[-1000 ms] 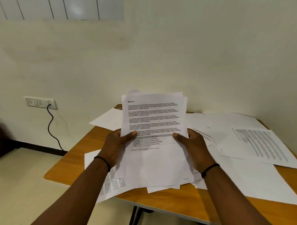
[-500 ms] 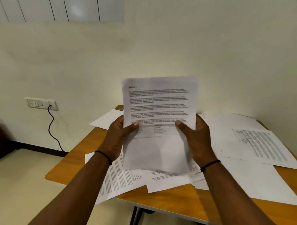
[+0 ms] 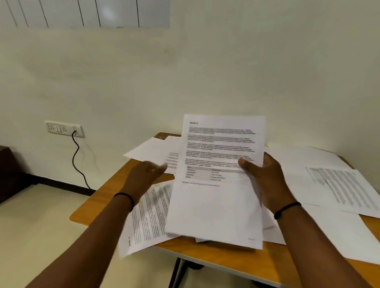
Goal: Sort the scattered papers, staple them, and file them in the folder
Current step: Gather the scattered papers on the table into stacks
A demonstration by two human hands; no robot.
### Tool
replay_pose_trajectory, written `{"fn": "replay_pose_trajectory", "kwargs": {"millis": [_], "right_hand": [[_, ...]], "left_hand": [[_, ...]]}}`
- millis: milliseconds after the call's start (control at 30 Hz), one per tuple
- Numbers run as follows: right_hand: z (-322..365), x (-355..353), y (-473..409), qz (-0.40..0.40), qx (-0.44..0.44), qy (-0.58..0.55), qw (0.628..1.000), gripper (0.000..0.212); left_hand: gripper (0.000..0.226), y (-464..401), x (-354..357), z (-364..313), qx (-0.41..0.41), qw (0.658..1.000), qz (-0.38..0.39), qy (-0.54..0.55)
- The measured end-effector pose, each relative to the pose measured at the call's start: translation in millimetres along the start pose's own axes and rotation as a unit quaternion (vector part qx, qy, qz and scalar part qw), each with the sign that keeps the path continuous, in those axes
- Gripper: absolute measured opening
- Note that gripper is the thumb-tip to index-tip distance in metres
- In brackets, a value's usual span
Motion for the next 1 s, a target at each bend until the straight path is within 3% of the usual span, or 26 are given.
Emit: {"fn": "replay_pose_trajectory", "kwargs": {"millis": [100, 200, 300, 500, 600, 633, 700, 733, 833, 933, 1000], "right_hand": [[-40, -12, -1, 0.028, 0.090, -0.002, 0.996, 0.042], [-79, -18, 10, 0.033, 0.145, 0.018, 0.989, 0.046], [-103, -20, 21, 0.021, 0.174, 0.029, 0.984, 0.063], [-109, -20, 28, 0.032, 0.166, 0.056, 0.984, 0.087], [-107, -18, 30, 0.044, 0.162, 0.052, 0.984, 0.050], [-107, -18, 32, 0.045, 0.158, 0.055, 0.985, 0.053], [-103, -15, 34, 0.057, 0.145, 0.058, 0.986, 0.080], [-98, -13, 35, 0.065, 0.138, 0.060, 0.986, 0.083], [-73, 5, 38, 0.124, 0.119, 0.069, 0.983, 0.048], [-30, 39, 32, 0.203, 0.041, 0.138, 0.968, 0.037], [-1, 67, 22, 0.213, -0.026, 0.214, 0.953, 0.029]], "left_hand": [[0.032, -7, -20, 54, -0.023, 0.972, 0.009, -0.233], [0.061, -7, -14, 70, -0.008, 0.927, 0.070, -0.370], [0.075, -14, -8, 68, -0.003, 0.896, 0.081, -0.436], [0.069, -27, -7, 71, -0.051, 0.879, 0.121, -0.458], [0.058, -26, -6, 71, -0.048, 0.882, 0.118, -0.453], [0.050, -25, -7, 66, -0.043, 0.894, 0.110, -0.433], [0.031, -24, -11, 51, -0.006, 0.903, 0.076, -0.423], [0.023, -25, -16, 35, 0.032, 0.895, 0.043, -0.443], [0.022, -21, -32, -20, 0.141, 0.852, -0.045, -0.502], [0.024, -20, -47, -68, 0.204, 0.820, -0.060, -0.532], [0.026, -16, -53, -100, 0.254, 0.786, -0.070, -0.559]]}}
Point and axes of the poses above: each hand's wrist, its own y-axis away from the middle knuckle, its own x-axis out of the palm, z = x × y, the point moved 8 cm from there along -y, towards the middle knuckle, and after that the axes turned 4 degrees about -z, right-handed, at the moved point
